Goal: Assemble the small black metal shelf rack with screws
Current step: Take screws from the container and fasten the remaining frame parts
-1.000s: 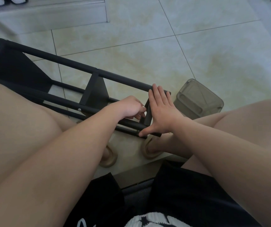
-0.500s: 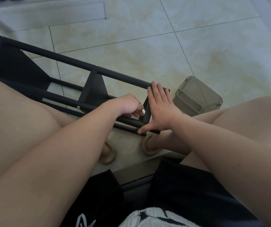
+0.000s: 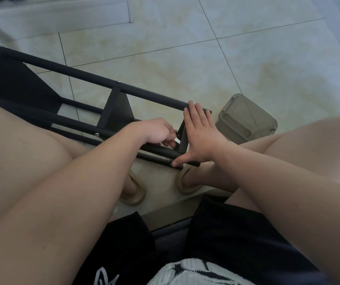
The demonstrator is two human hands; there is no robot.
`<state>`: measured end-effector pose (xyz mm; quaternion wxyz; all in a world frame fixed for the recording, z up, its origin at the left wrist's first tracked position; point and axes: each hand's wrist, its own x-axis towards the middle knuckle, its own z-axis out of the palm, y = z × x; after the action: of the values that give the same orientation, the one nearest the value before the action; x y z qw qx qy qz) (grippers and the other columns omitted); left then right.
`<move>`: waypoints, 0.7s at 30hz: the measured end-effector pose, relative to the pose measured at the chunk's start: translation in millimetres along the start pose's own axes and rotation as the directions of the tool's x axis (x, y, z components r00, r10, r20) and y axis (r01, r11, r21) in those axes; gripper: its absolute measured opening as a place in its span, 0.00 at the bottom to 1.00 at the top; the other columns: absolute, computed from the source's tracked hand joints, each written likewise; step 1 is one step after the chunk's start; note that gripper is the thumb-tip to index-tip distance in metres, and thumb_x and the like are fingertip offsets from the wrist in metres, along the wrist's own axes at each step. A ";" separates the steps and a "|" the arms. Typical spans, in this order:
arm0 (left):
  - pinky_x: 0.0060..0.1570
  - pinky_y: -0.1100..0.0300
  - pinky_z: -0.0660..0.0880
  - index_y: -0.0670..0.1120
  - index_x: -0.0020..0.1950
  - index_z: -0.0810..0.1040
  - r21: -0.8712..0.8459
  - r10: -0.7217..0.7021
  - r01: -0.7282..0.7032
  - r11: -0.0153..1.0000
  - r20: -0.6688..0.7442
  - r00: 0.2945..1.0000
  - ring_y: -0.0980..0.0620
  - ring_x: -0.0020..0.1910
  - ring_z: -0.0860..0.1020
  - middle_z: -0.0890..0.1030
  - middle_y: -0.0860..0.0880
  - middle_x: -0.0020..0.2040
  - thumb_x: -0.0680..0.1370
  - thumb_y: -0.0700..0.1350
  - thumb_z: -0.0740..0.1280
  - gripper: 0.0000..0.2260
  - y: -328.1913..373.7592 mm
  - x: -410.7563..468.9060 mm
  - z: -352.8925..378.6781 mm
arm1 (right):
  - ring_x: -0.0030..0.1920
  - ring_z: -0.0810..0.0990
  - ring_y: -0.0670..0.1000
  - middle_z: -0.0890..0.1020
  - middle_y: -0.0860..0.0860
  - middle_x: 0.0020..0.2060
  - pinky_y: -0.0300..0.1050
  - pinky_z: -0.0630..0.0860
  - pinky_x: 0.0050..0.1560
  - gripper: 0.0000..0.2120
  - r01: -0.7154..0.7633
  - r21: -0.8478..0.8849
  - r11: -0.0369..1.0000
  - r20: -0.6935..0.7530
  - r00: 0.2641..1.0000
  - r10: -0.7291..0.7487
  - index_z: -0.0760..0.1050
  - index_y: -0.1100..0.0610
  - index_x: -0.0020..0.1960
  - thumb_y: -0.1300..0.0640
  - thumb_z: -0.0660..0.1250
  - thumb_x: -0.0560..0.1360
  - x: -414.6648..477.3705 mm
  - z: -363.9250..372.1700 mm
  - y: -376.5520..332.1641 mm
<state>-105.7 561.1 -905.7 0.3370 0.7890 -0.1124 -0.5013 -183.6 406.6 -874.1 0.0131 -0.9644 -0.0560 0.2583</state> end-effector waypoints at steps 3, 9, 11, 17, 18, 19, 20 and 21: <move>0.50 0.56 0.75 0.49 0.45 0.80 0.051 0.013 -0.013 0.999 0.007 1.000 0.55 0.45 0.81 0.86 0.56 0.40 0.82 0.43 0.64 0.08 -0.2 -1.7 -0.8 | 0.78 0.28 0.60 0.30 0.60 0.79 0.60 0.35 0.79 0.77 -0.003 0.007 1.000 0.002 1.000 0.003 0.32 0.64 0.80 0.17 0.66 0.56 -0.1 0.1 -0.2; 0.56 0.52 0.75 0.50 0.45 0.82 0.147 0.024 -0.027 0.989 0.025 0.999 0.52 0.49 0.82 0.86 0.54 0.44 0.82 0.43 0.65 0.09 -1.9 -1.4 -2.0 | 0.79 0.29 0.60 0.30 0.60 0.79 0.60 0.36 0.79 0.77 -0.005 0.008 1.000 0.000 1.000 0.005 0.32 0.64 0.80 0.17 0.66 0.56 0.0 0.0 -0.1; 0.62 0.48 0.74 0.51 0.44 0.82 0.185 0.029 -0.035 0.982 0.033 0.999 0.50 0.51 0.82 0.86 0.53 0.45 0.81 0.43 0.65 0.09 -1.7 -1.8 -2.5 | 0.79 0.29 0.60 0.30 0.60 0.79 0.60 0.36 0.79 0.77 -0.005 0.004 1.000 0.001 1.000 0.005 0.32 0.64 0.80 0.17 0.66 0.56 -0.4 -0.4 -0.3; 0.64 0.47 0.73 0.52 0.43 0.81 0.258 0.024 -0.033 0.965 0.037 0.999 0.47 0.55 0.81 0.85 0.50 0.50 0.80 0.43 0.66 0.08 -0.5 -3.4 -2.6 | 0.79 0.30 0.60 0.31 0.61 0.79 0.60 0.36 0.79 0.76 -0.004 -0.009 1.000 0.005 1.000 0.004 0.32 0.64 0.80 0.17 0.65 0.56 -1.0 -1.9 -0.9; 0.63 0.49 0.73 0.53 0.42 0.81 0.272 0.022 -0.031 0.962 0.037 0.999 0.47 0.54 0.80 0.84 0.51 0.49 0.80 0.43 0.66 0.09 -0.5 -3.4 -2.8 | 0.79 0.29 0.61 0.31 0.61 0.79 0.60 0.36 0.79 0.76 -0.004 -0.010 1.000 0.006 1.000 0.004 0.32 0.64 0.80 0.17 0.65 0.56 -1.1 -2.0 -1.1; 0.60 0.51 0.73 0.54 0.41 0.80 0.287 0.020 -0.029 0.958 0.035 0.999 0.48 0.52 0.79 0.83 0.53 0.47 0.80 0.44 0.67 0.09 -0.4 -3.4 -3.0 | 0.79 0.29 0.61 0.31 0.61 0.79 0.60 0.36 0.79 0.76 -0.004 -0.011 1.000 0.006 1.000 0.004 0.32 0.65 0.80 0.17 0.65 0.56 -1.3 -2.1 -1.1; 0.56 0.53 0.72 0.54 0.40 0.80 0.300 0.017 -0.026 0.954 0.033 0.999 0.49 0.50 0.78 0.81 0.55 0.44 0.80 0.44 0.67 0.10 -0.2 -3.6 -3.3 | 0.79 0.29 0.60 0.31 0.61 0.79 0.60 0.35 0.79 0.76 -0.004 -0.010 1.000 0.006 1.000 0.005 0.32 0.65 0.80 0.17 0.65 0.56 -1.3 -2.0 -1.3; 0.54 0.55 0.71 0.55 0.40 0.79 0.310 0.015 -0.025 0.950 0.033 0.999 0.51 0.48 0.77 0.80 0.56 0.43 0.80 0.44 0.67 0.10 -0.2 -3.5 -3.4 | 0.79 0.29 0.60 0.31 0.61 0.79 0.60 0.35 0.79 0.76 -0.005 -0.007 1.000 0.005 1.000 0.005 0.32 0.64 0.80 0.17 0.65 0.56 -1.4 -2.0 -1.3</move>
<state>-104.4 564.5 -902.4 0.2121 0.8233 -0.2029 -0.4858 -184.0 407.8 -871.5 0.0089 -0.9639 -0.0546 0.2605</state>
